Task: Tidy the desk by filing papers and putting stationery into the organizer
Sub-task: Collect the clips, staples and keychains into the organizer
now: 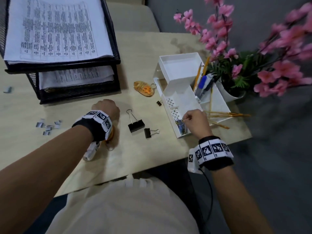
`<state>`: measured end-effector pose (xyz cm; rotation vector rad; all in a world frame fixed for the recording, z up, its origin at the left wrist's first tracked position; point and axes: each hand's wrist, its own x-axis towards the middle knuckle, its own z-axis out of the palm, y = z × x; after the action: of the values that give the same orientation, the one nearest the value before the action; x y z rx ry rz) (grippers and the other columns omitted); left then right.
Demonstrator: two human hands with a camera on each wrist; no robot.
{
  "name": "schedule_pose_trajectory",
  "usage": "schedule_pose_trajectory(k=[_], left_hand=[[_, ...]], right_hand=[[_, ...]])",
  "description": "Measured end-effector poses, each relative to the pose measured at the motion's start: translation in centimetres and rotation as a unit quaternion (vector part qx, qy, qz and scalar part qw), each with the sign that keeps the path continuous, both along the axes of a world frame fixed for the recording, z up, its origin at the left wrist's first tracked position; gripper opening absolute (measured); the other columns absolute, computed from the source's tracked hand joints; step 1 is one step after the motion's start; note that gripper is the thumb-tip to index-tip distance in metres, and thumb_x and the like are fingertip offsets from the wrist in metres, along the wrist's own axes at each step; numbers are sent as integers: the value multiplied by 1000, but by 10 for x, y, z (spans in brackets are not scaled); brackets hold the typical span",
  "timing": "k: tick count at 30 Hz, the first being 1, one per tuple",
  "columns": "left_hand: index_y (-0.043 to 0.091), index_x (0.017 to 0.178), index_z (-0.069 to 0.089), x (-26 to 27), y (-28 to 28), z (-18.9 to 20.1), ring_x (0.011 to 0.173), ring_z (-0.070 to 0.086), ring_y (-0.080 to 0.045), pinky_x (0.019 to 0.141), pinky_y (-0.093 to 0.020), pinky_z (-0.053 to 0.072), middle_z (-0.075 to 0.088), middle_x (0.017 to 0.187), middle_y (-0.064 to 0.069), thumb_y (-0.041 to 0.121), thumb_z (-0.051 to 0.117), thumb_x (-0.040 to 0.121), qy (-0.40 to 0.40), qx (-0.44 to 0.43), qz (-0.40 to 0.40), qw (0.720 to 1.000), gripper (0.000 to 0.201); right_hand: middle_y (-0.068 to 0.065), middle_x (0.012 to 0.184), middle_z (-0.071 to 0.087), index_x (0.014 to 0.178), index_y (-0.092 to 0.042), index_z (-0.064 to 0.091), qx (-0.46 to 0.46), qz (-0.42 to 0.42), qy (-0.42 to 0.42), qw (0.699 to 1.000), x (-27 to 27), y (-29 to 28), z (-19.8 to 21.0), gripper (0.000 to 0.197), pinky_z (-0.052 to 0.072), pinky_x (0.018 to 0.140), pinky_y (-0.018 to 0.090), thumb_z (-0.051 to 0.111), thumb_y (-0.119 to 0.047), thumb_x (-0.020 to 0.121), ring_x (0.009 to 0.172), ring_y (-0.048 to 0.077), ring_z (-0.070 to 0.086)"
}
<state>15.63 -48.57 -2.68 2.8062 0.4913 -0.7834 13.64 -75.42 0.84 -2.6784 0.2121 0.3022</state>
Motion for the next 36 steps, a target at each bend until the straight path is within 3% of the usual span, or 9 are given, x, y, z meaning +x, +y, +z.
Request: schedule_pose_trajectory(k=[3, 9, 13, 15, 20, 23, 26, 30, 36], left_hand=[[1, 96, 64, -6, 0, -1, 91, 59, -34, 74, -31, 42, 64, 107, -19, 19, 46, 85, -35, -39, 18, 998, 28], [-9, 103, 59, -18, 2, 4, 104, 54, -39, 83, -37, 42, 56, 103, -26, 23, 40, 97, -75, -187, 30, 979, 37], [-4, 80, 50, -21, 12, 3, 91, 51, -38, 69, -30, 28, 47, 87, -21, 13, 38, 95, -102, -263, 83, 956, 26], [-2, 78, 48, -27, 17, 4, 84, 45, -31, 68, -29, 28, 48, 87, -20, 12, 39, 93, -103, -275, 120, 948, 23], [-2, 65, 55, -41, 35, 4, 96, 56, -42, 67, -31, 39, 60, 88, -28, 7, 39, 91, -124, -343, 196, 910, 31], [8, 54, 45, -45, 48, 1, 57, 44, -29, 50, -27, 28, 45, 51, -9, 8, 39, 88, -146, -402, 268, 863, 35], [10, 52, 34, -50, 57, 6, 25, 29, -10, 41, -20, 20, 34, 31, 2, 4, 36, 89, -145, -436, 305, 834, 38], [12, 55, 32, -58, 66, 11, 21, 20, -7, 36, -7, 16, 28, 25, 6, 4, 34, 88, -136, -481, 353, 791, 34], [16, 60, 33, -63, 71, 10, 23, 18, -6, 37, -7, 12, 25, 28, 10, 11, 29, 91, -121, -546, 400, 726, 32]], right_hand=[[17, 98, 70, 85, 0, 72, -5, -8, -1, 1000, -11, -1, -4, 23, 48, 83, 29, 50, 7, 82, 96, 30, 63], [10, 100, 70, 91, -4, 70, 82, 39, -19, 996, -12, 46, -3, 19, 34, 76, 13, 52, -2, 86, 96, 21, 61], [10, 97, 70, 90, -2, 70, 163, 95, 9, 982, -9, 95, -7, 18, 35, 62, 10, 52, -2, 87, 86, 14, 57], [11, 98, 70, 90, -2, 70, 163, 107, 23, 981, -4, 113, -13, 20, 37, 70, 12, 51, -1, 87, 90, 19, 60], [19, 106, 66, 98, -1, 68, 131, 103, -3, 986, 19, 140, -28, 25, 52, 87, 37, 46, 2, 86, 100, 33, 62], [19, 110, 60, 107, -1, 65, 64, 168, -16, 984, 39, 152, -33, 30, 46, 80, 31, 44, 5, 86, 100, 31, 57], [19, 88, 54, 87, 1, 65, -16, 268, -10, 963, 50, 162, -40, 27, 36, 66, 31, 41, 12, 80, 85, 29, 52], [23, 105, 59, 95, 6, 66, -50, 295, 5, 954, 52, 169, -43, 23, 45, 80, 33, 47, 9, 81, 99, 34, 57], [17, 99, 66, 94, -1, 70, 41, 326, 10, 944, 24, 206, -33, 22, 48, 82, 30, 52, 1, 81, 94, 29, 60]])
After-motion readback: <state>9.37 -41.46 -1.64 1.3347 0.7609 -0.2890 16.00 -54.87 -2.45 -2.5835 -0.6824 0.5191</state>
